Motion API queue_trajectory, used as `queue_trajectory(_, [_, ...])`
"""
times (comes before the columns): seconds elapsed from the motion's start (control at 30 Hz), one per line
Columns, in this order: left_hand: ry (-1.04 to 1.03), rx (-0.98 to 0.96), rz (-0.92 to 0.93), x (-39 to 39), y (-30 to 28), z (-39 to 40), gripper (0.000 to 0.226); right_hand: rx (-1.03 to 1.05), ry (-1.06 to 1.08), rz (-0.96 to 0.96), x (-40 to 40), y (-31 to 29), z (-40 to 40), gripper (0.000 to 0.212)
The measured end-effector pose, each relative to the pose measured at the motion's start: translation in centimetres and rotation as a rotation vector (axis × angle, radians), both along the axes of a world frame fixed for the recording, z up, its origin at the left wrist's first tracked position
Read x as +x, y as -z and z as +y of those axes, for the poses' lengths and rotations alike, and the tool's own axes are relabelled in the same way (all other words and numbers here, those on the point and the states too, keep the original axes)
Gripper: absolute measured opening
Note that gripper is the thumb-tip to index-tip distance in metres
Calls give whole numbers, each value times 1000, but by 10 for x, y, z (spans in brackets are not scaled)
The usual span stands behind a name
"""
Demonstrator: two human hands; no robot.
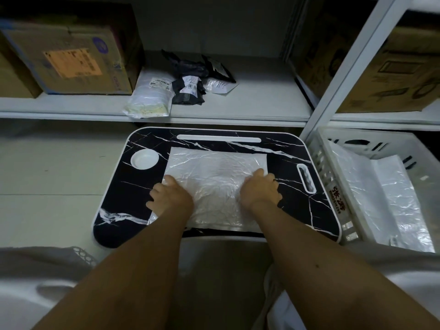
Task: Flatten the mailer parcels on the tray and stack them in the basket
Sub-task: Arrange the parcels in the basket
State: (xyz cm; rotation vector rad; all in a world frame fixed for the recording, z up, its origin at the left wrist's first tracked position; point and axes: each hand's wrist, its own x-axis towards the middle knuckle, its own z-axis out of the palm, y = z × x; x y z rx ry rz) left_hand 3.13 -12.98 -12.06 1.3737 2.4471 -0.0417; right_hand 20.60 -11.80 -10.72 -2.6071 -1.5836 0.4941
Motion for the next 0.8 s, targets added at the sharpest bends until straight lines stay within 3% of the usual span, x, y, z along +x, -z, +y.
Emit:
queue_trajectory(0.13, [-156,35,-143,-11,-12,-5,59,-98,176,25,13,-5,-15,70])
queue_trajectory(0.27, [-282,-26,-346,-18,-24,-4,46,-102,203,104,14,-9,-24,66])
queue_trajectory(0.37, [-205,11,-331,-18,-31,-10,36,-63,163,126,15,-23,-26,57])
queue_trajectory(0.6, [-33,219,-248,3,-78,-11,32,76,-105,-112,16,-86,-15,35])
queue_trajectory(0.8, [217,417,-90,59,-132,3,26,150,-53,-209,79,-156,-8,31])
